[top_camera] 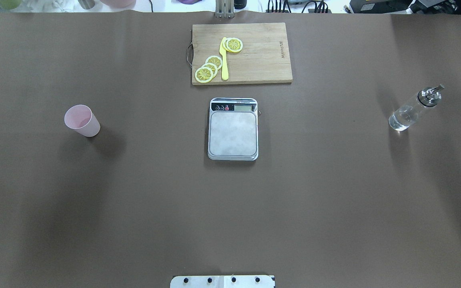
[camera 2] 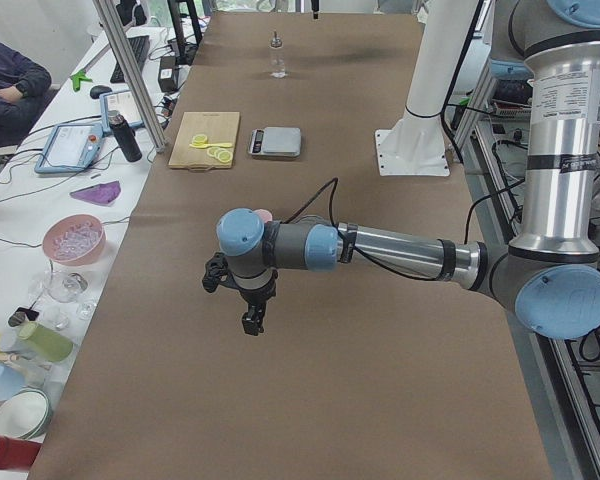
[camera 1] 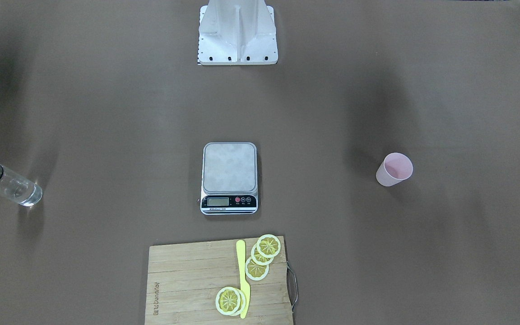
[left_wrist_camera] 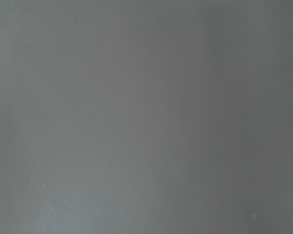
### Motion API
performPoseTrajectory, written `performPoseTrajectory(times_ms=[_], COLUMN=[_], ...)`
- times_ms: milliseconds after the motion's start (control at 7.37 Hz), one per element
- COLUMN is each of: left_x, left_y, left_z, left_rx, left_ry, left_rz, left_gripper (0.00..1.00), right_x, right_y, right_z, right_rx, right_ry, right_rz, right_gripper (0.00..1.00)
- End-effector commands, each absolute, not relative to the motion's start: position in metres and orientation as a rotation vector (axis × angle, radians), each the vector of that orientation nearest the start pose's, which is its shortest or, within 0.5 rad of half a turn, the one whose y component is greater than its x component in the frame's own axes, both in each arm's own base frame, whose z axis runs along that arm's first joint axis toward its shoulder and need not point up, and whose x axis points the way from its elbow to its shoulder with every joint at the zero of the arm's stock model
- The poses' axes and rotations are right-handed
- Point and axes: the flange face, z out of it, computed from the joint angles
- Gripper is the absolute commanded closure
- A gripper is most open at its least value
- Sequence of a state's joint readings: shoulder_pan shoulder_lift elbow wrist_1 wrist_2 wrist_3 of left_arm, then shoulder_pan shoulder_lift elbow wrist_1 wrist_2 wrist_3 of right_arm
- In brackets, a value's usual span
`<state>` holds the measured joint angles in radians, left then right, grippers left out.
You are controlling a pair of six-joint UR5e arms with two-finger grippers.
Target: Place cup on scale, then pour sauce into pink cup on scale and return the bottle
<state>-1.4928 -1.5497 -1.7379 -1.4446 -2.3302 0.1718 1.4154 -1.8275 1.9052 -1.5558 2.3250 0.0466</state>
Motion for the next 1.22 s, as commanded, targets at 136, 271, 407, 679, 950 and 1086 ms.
performPoseTrajectory(times_ms=[136,271,407,679,950,1086], left_x=[-0.001,-0.001,0.003,0.011,0.018,0.019], left_y=[-0.486,-0.484,-0.483,-0.498,-0.543,-0.550], left_z=[0.591,0.589,0.586,0.561,0.498,0.487], left_rx=[0.082,0.087,0.087,0.126,0.255,0.326], left_ry=[0.667,0.684,0.739,0.834,0.828,0.820], left_rz=[0.362,0.360,0.358,0.369,0.425,0.455], left_gripper=[0.02,0.02,0.02,0.02,0.02,0.02], right_x=[0.001,0.001,-0.001,-0.002,-0.005,-0.006], right_y=[-0.394,-0.395,-0.401,-0.406,-0.432,-0.441], right_z=[0.606,0.605,0.598,0.592,0.564,0.557], right_rx=[0.006,0.010,0.021,0.037,0.105,0.147], right_ry=[-0.766,-0.769,-0.787,-0.786,-0.788,-0.791], right_rz=[-0.142,-0.144,-0.150,-0.154,-0.183,-0.204], right_gripper=[0.00,0.00,0.00,0.00,0.00,0.00])
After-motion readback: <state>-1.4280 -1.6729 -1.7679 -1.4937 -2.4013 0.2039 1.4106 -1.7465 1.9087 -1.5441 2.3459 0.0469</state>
